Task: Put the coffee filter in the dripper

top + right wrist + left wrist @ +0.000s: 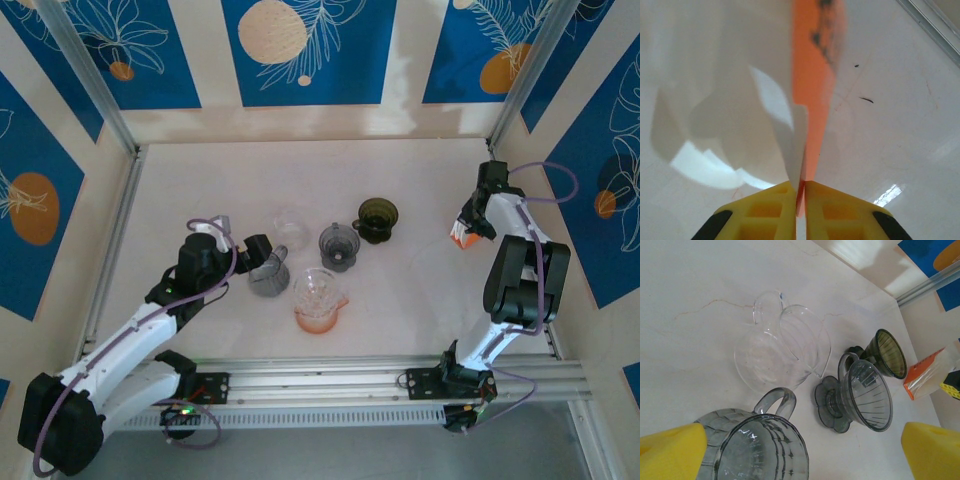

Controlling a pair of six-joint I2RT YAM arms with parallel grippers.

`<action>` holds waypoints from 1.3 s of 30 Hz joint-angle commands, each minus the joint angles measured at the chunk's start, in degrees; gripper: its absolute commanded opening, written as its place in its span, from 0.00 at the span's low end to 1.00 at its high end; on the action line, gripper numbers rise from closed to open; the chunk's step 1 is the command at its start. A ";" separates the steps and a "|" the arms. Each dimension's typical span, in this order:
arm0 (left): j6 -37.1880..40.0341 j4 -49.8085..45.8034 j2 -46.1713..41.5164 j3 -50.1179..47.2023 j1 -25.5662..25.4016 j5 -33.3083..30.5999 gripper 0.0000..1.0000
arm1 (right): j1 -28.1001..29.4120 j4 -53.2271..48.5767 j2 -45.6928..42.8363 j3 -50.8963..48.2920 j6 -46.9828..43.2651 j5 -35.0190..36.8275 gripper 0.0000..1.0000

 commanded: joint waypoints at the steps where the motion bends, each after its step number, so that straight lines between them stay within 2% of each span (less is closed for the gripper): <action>1: 0.29 1.12 0.17 -0.78 0.38 0.44 1.00 | 1.16 -0.47 0.07 1.63 -1.20 0.98 0.11; 8: 0.33 1.03 0.05 -0.92 0.47 0.30 1.00 | 5.76 3.37 -3.43 0.06 -7.18 -0.92 0.09; 16: 0.15 0.68 -0.13 -0.81 0.47 0.41 1.00 | 9.18 12.67 -7.02 -4.96 -15.12 -10.46 0.08; 26: 0.02 0.33 -0.44 -0.58 0.58 0.11 1.00 | 10.83 15.83 -5.63 -7.36 -20.93 -18.83 0.08; 39: -0.22 -0.17 -1.11 -0.58 0.67 -0.08 1.00 | 12.73 14.44 -2.55 -7.07 -23.46 -14.53 0.09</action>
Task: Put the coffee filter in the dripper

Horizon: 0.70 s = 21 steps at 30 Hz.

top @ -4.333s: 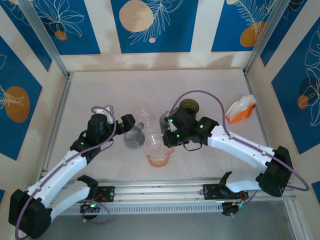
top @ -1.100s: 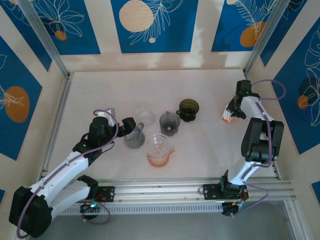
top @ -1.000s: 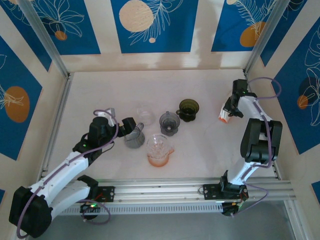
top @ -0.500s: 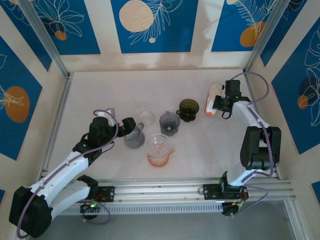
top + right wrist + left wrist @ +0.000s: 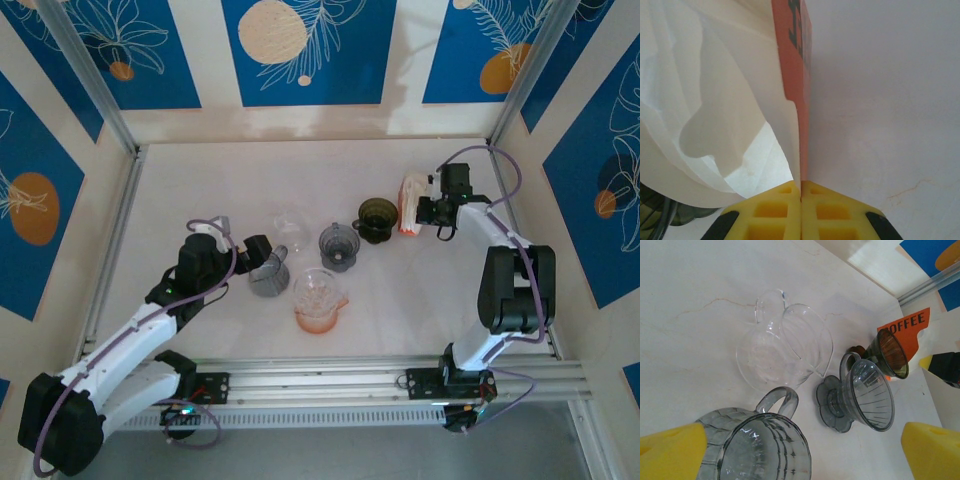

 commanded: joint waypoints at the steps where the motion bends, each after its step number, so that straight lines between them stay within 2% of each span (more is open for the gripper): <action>1: -0.18 -0.16 -1.01 -0.43 0.47 -0.03 1.00 | 0.45 -0.47 0.77 -0.16 -1.31 1.53 0.10; 8: -0.31 -0.61 -1.45 -0.40 0.63 -0.01 1.00 | 1.14 -0.95 -0.25 -0.21 -0.18 3.87 0.30; 15: -0.99 -1.06 -1.99 0.02 0.61 -0.25 1.00 | 2.02 -2.07 -7.00 -2.59 6.45 7.82 0.39; 21: -0.92 -2.99 -2.14 1.48 0.60 -0.28 1.00 | 3.62 -4.72 -14.99 -3.74 12.90 10.47 0.40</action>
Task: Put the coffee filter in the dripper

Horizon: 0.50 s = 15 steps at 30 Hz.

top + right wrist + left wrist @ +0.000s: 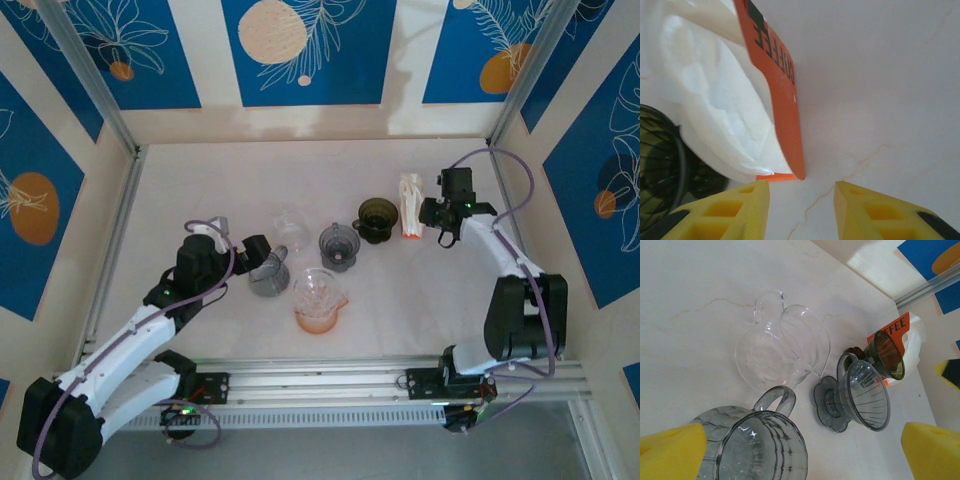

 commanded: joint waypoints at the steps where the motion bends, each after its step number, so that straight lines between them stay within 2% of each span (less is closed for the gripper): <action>1: 0.03 -2.15 -1.02 1.48 0.45 -0.52 1.00 | 1.87 -2.18 -4.31 0.37 6.16 1.53 0.40; 6: -0.28 -2.12 -1.57 1.37 0.38 -1.39 1.00 | 6.65 -8.07 0.62 7.57 10.94 4.09 0.39; 10: -0.20 -2.44 -1.52 1.64 0.50 -1.43 1.00 | 7.55 -13.39 8.33 15.34 14.30 4.96 0.37; 15: -0.29 -2.56 -1.19 1.40 0.45 -1.42 1.00 | 8.11 -16.17 13.69 20.51 16.74 7.71 0.35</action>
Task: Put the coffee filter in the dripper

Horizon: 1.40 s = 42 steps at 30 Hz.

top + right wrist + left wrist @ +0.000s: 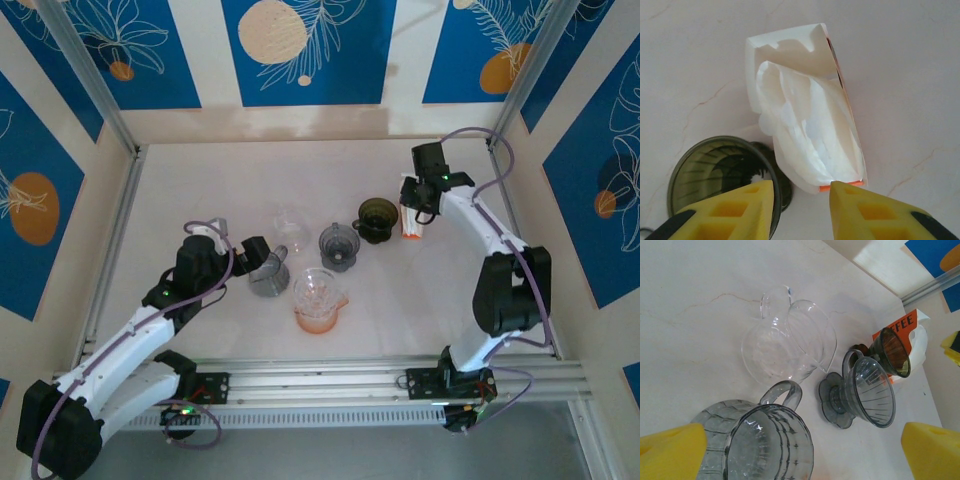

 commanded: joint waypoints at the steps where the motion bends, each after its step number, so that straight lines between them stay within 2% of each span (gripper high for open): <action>1: -0.25 -0.66 -0.31 1.43 0.34 -1.02 1.00 | 0.20 -5.06 2.48 3.50 3.86 3.10 0.34; 20: 0.21 -0.48 0.24 1.78 0.38 -1.36 1.00 | -0.48 -3.96 8.52 7.23 3.30 2.75 0.31; 31: 0.06 -0.39 0.62 1.75 0.50 -1.31 1.00 | -0.49 -4.63 10.05 8.59 1.46 4.76 0.20; 35: 0.08 -0.31 0.95 1.75 0.42 -1.22 1.00 | -0.59 -4.60 10.44 8.61 0.87 5.04 0.20; 42: -0.09 0.16 1.32 1.63 0.44 -0.96 1.00 | -0.46 -3.84 10.79 8.21 0.51 5.22 0.26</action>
